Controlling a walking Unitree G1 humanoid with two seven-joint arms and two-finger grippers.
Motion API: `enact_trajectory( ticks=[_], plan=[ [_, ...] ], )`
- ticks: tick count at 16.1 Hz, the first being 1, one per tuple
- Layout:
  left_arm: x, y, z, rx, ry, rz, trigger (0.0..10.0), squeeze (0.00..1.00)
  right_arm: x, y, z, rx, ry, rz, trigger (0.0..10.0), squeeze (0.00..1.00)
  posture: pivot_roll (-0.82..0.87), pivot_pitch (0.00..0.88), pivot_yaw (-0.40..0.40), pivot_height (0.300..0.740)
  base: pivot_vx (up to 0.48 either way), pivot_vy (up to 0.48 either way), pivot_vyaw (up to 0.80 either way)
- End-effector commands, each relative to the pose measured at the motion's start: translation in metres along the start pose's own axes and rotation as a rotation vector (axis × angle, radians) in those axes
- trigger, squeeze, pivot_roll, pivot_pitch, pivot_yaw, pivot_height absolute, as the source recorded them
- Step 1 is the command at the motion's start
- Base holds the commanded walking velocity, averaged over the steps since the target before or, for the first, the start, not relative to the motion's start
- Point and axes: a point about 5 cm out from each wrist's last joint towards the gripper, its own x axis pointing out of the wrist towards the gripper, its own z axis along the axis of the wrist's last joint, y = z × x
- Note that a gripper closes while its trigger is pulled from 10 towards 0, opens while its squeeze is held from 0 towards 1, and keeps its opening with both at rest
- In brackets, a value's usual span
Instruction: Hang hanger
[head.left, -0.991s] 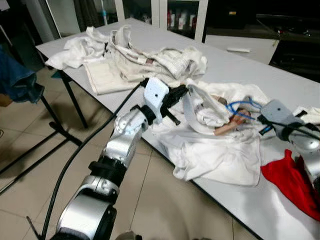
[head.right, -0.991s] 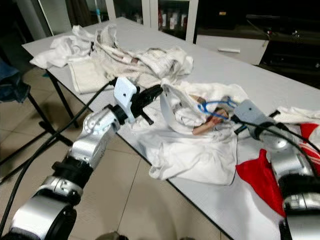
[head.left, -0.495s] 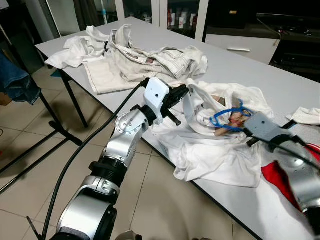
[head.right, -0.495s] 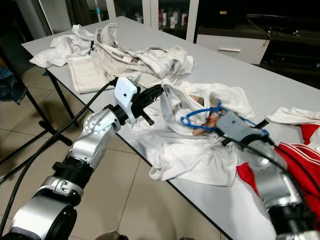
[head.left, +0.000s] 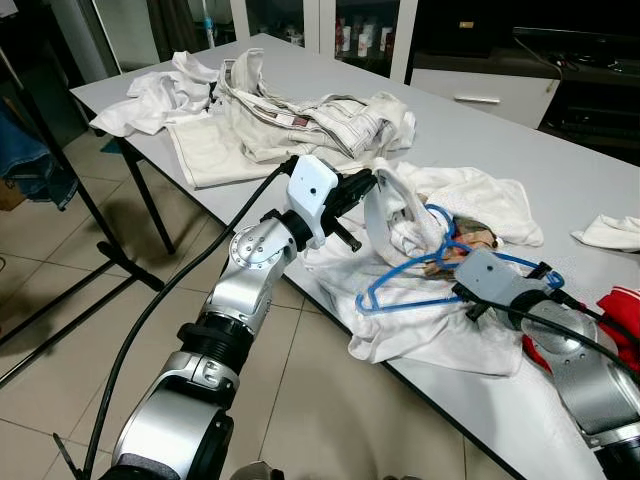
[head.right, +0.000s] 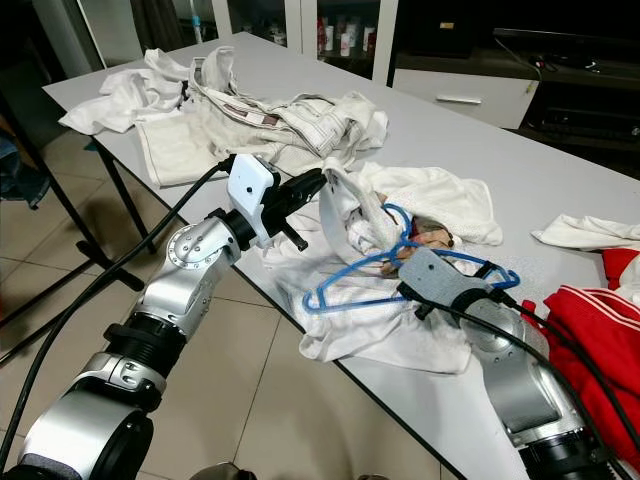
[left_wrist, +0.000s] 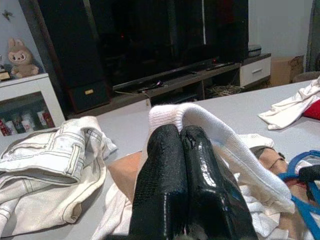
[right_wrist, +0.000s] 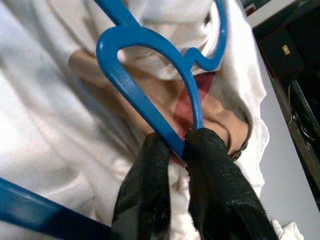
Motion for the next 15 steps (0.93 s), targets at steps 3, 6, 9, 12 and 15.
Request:
enact_trajectory(
  ticks=[3, 6, 9, 12, 15],
  plan=[
    [-0.001, 0.000, -0.001, 0.007, 0.007, 0.007, 10.0, 0.00, -0.003, 0.000, 0.007, -0.013, 0.003, 0.039, 10.0, 0.00, -0.04, 0.000, 0.033, 0.723, 0.000, 0.000, 0.00],
    [-0.001, 0.000, -0.001, 0.008, 0.007, 0.007, 10.0, 0.00, -0.009, -0.010, 0.011, 0.070, -0.016, 0.055, 10.0, 0.00, -0.04, 0.000, 0.033, 0.723, 0.000, 0.000, 0.00],
    [-0.001, -0.001, -0.001, 0.006, 0.007, 0.005, 10.0, 0.00, -0.017, -0.018, 0.015, 0.083, -0.035, 0.126, 10.0, 0.00, -0.05, 0.000, 0.033, 0.723, 0.000, 0.000, 0.00],
    [0.000, -0.001, -0.001, 0.006, 0.006, 0.007, 10.0, 0.00, -0.024, -0.030, 0.017, 0.095, -0.060, 0.197, 10.0, 0.00, -0.05, 0.000, 0.029, 0.723, 0.000, 0.000, 0.00],
    [0.000, 0.000, -0.001, 0.006, 0.005, 0.010, 10.0, 0.00, -0.022, -0.041, 0.012, 0.115, -0.065, 0.217, 10.0, 0.00, -0.04, 0.000, 0.028, 0.723, 0.000, 0.000, 0.00]
  ],
)
